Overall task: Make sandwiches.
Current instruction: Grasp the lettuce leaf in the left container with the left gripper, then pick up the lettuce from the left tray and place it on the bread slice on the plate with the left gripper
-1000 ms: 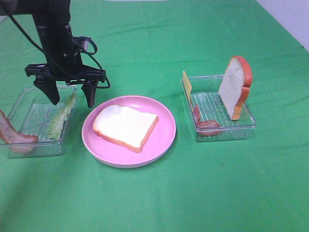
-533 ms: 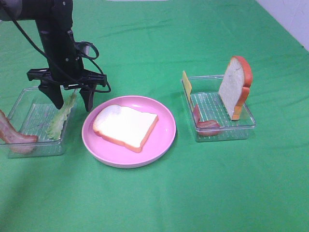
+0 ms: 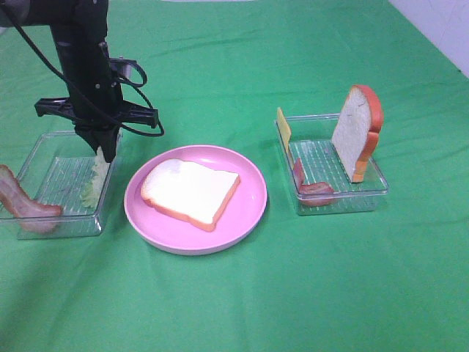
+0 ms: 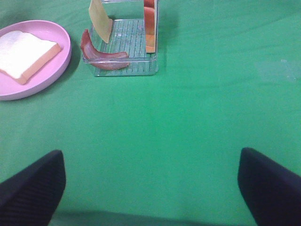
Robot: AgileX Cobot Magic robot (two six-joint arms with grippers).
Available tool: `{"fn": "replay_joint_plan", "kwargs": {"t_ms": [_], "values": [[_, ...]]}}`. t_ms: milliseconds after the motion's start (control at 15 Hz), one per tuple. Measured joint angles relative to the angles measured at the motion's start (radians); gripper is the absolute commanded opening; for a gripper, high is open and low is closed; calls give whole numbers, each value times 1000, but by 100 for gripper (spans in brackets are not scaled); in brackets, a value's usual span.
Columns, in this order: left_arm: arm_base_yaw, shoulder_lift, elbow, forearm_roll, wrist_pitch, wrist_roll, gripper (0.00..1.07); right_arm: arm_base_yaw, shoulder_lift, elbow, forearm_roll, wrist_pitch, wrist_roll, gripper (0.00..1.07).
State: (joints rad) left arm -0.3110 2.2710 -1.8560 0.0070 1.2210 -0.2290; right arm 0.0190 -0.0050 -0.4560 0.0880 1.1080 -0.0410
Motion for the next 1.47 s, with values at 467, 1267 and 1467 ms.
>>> {"fn": "replay_joint_plan", "kwargs": {"t_ms": [467,1267,1467], "values": [[0,-116,0,11,-1,1,0,0,0,0,0,0,0,95],[0,-183,0,-654,1,517,0,0,0,0,0,0,0,95],[0,-90,0,-721,0,559,0,0,0,0,1,0,0,95]]}}
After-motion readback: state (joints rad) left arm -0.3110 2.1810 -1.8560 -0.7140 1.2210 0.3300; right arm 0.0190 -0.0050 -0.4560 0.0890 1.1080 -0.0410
